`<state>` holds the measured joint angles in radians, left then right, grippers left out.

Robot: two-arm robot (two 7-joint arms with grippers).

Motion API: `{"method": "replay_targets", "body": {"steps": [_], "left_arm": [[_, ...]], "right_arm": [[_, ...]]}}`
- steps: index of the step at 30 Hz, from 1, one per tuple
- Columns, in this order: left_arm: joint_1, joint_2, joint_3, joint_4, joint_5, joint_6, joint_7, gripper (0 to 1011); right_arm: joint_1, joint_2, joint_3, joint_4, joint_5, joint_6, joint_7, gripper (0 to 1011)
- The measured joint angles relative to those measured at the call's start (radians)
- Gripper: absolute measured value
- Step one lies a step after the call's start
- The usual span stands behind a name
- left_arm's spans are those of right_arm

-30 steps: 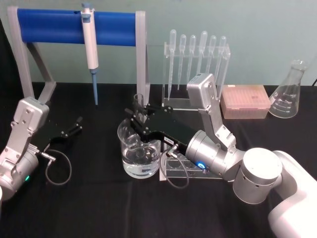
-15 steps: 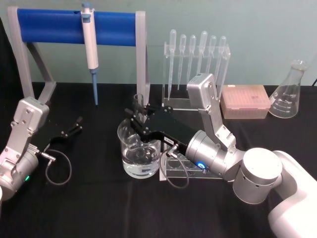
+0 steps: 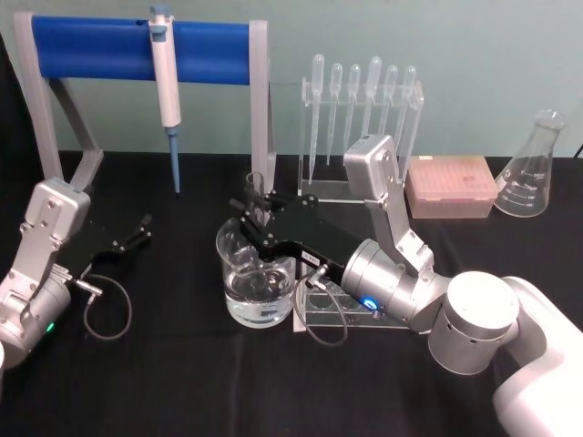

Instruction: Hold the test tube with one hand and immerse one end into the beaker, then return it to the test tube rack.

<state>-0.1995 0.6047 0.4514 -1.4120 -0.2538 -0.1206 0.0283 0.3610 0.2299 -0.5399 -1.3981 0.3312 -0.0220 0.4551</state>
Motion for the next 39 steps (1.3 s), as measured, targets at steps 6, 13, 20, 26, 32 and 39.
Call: {"method": "replay_targets", "body": {"steps": [6,13,20,26,32,39], "left_arm": [[0.000,0.000,0.000,0.000,0.000,0.000,0.000,1000],[0.000,0.000,0.000,0.000,0.000,0.000,0.000,1000],[0.000,0.000,0.000,0.000,0.000,0.000,0.000,1000],[0.000,0.000,0.000,0.000,0.000,0.000,0.000,1000],[0.000,0.000,0.000,0.000,0.000,0.000,0.000,1000],[0.000,0.000,0.000,0.000,0.000,0.000,0.000,1000]], "right_arm": [[0.000,0.000,0.000,0.000,0.000,0.000,0.000,226],[0.000,0.000,0.000,0.000,0.000,0.000,0.000,226],[0.000,0.000,0.000,0.000,0.000,0.000,0.000,226],[0.000,0.000,0.000,0.000,0.000,0.000,0.000,226],[0.000,0.000,0.000,0.000,0.000,0.000,0.000,226],[0.000,0.000,0.000,0.000,0.000,0.000,0.000,226]]}}
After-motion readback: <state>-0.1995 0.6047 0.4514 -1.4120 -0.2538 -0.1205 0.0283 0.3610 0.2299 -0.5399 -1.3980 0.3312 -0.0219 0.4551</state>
